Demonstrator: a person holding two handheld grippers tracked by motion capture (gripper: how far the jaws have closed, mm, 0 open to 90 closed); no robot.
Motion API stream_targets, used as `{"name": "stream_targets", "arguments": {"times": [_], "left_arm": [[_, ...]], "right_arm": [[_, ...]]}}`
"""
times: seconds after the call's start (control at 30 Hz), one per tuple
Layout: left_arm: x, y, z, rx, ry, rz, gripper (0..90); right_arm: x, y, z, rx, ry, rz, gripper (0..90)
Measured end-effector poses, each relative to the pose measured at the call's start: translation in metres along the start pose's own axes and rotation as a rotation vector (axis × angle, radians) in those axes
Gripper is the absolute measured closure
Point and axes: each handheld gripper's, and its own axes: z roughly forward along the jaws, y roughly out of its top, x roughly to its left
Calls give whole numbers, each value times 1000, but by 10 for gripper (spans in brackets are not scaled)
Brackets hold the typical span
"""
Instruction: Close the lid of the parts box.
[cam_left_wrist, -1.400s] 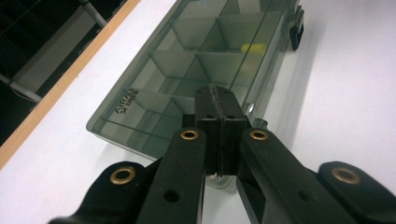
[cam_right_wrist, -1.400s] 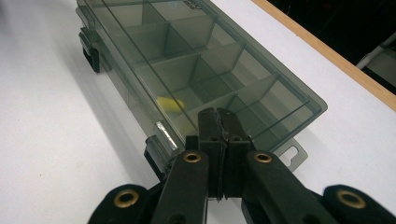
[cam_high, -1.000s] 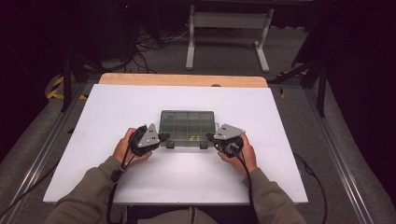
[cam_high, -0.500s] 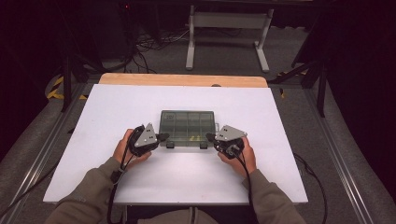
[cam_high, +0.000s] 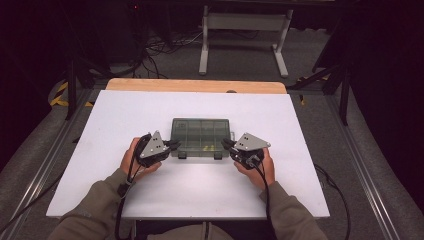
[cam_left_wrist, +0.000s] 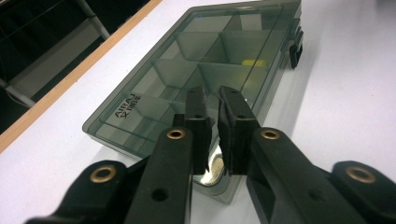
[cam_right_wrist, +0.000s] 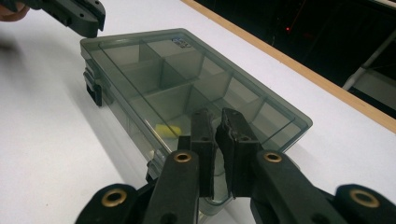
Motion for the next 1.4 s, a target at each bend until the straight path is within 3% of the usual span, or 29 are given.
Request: {"name": "stream_targets", "arguments": {"times": [0.43,0.97,1.4], "left_arm": [[-1,-1,-1,-16,5,-3,612],[-3,-1,-2,-50,30,-24,356],[-3,-2,0,-53,45,-51,159]], "right_arm": [[-1,1,-1,-19,-9,17,693],[-1,1,1,-27,-14,50,354],[-2,1,4,-22,-47,78,181]]}}
